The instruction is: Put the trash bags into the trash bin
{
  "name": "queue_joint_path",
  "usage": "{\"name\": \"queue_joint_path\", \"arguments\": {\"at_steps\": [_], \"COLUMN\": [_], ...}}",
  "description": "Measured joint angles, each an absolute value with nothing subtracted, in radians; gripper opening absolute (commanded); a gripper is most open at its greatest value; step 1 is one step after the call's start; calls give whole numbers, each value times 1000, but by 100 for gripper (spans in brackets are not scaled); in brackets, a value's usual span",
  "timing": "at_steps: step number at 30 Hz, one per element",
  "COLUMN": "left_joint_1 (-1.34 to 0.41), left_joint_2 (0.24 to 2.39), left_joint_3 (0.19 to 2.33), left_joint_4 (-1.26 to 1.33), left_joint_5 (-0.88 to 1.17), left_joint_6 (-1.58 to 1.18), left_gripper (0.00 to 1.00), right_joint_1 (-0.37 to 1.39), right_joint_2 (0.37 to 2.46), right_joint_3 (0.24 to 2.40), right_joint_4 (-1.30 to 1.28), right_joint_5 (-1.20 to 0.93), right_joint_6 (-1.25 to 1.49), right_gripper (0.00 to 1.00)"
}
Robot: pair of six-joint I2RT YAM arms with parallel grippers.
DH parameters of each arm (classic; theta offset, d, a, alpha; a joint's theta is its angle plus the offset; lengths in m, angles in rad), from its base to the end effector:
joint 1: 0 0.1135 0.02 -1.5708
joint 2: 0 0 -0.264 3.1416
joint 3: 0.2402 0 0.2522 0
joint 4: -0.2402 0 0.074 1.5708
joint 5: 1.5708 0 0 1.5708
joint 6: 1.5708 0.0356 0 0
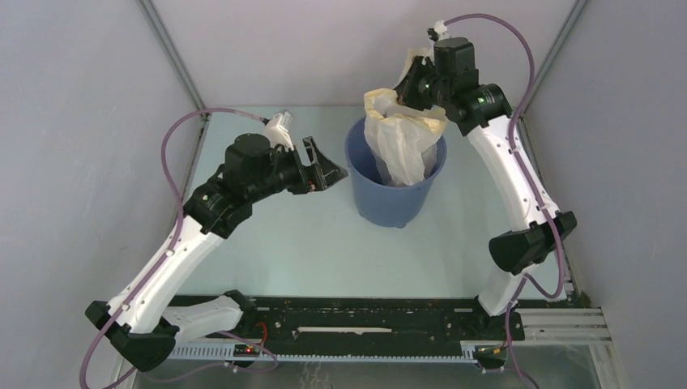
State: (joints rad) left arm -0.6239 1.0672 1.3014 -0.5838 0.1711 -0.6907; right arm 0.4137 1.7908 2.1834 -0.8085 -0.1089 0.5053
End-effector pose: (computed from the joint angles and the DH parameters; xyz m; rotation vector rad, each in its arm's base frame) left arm 0.1745 -0.1331 0.4226 0.0547 2.0590 -1.0187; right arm 0.3473 0.1567 0.4761 0.0212 2.0529 0.6931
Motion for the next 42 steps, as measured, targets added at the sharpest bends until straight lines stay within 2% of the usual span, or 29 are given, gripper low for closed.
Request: {"name": "queue_joint_path", "arguments": {"at_steps": [6, 10, 13, 17, 20, 23, 27, 30, 32, 34, 38, 40, 42], "left_joint_1": [-599, -546, -525, -527, -541, -577, -643, -677, -700, -724, -780, -796, -805], "left_joint_2": [1066, 1066, 1068, 1112, 1184, 1266, 1365, 1412, 1414, 1412, 1424, 1448, 1481], "left_joint_3": [1288, 1288, 1292, 1332, 1397, 1486, 1642, 1736, 1750, 1750, 1764, 1796, 1839], "left_joint_4": [-553, -494, -413, -324, -305, -341, -449, -509, -530, -551, -618, -650, -679], "left_joint_5": [181, 231, 276, 309, 308, 279, 208, 184, 168, 141, 75, 44, 20], "left_joint_6": [-741, -783, -810, -832, -825, -771, -649, -576, -538, -503, -435, -408, -381], "left_gripper": [85, 88, 89, 83, 88, 91, 88, 95, 95, 89, 69, 57, 41], "right_joint_1": [441, 473, 479, 479, 479, 479, 479, 479, 479, 479, 479, 478, 477], "right_joint_2": [1626, 1573, 1588, 1627, 1636, 1636, 1637, 1637, 1637, 1637, 1637, 1638, 1638], "right_joint_3": [1869, 1700, 1711, 1853, 1959, 2008, 2011, 2011, 2011, 2011, 2011, 2011, 2011], "right_joint_4": [-731, -725, -745, -777, -790, -796, -811, -833, -842, -854, -857, -858, -867], "right_joint_5": [-109, -122, -136, -154, -171, -192, -216, -220, -220, -220, -230, -235, -240], "right_joint_6": [500, 500, 496, 490, 488, 496, 516, 526, 527, 530, 534, 538, 540], "right_gripper": [0, 0, 0, 0, 0, 0, 1, 3, 4, 6, 11, 15, 22]}}
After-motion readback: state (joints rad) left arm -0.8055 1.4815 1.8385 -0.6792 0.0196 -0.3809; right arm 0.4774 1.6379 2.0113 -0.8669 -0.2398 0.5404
